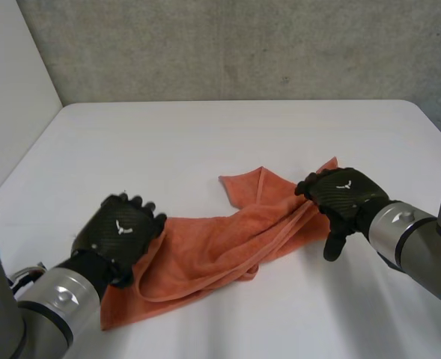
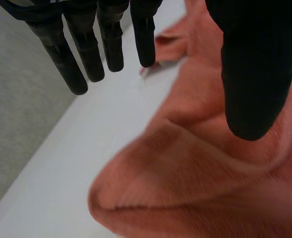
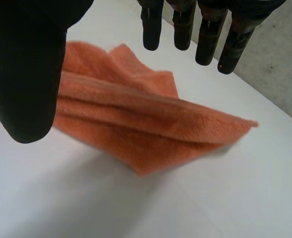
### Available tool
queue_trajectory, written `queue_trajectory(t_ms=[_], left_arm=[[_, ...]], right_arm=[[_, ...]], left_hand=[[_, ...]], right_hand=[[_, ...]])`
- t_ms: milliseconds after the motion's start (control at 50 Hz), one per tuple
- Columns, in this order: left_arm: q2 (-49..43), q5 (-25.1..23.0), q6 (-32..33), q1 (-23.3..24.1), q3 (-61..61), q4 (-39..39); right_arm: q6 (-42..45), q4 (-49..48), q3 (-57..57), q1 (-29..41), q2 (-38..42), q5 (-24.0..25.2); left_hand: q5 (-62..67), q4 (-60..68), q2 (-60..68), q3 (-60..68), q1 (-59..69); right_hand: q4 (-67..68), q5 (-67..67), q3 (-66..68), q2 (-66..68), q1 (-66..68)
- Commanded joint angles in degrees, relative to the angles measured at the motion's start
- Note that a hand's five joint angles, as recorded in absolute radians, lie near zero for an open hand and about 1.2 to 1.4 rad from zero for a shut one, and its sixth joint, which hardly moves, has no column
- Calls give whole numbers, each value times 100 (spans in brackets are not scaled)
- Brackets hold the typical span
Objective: Fold the laundry
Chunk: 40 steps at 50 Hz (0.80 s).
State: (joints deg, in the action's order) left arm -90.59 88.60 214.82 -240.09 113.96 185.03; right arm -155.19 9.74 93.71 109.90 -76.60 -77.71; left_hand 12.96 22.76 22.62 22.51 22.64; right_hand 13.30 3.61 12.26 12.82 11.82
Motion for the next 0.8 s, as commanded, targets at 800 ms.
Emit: queue_trajectory(t_ms=[800], left_arm=[[-1944,17,710,-433,-383,762]], right_arm=[[1210,-1255,-1635,-206,2316,248]], left_hand=[[3466,3486,3500,3511,3498]], right_hand=[[6670,6639,6774,6718,6818]])
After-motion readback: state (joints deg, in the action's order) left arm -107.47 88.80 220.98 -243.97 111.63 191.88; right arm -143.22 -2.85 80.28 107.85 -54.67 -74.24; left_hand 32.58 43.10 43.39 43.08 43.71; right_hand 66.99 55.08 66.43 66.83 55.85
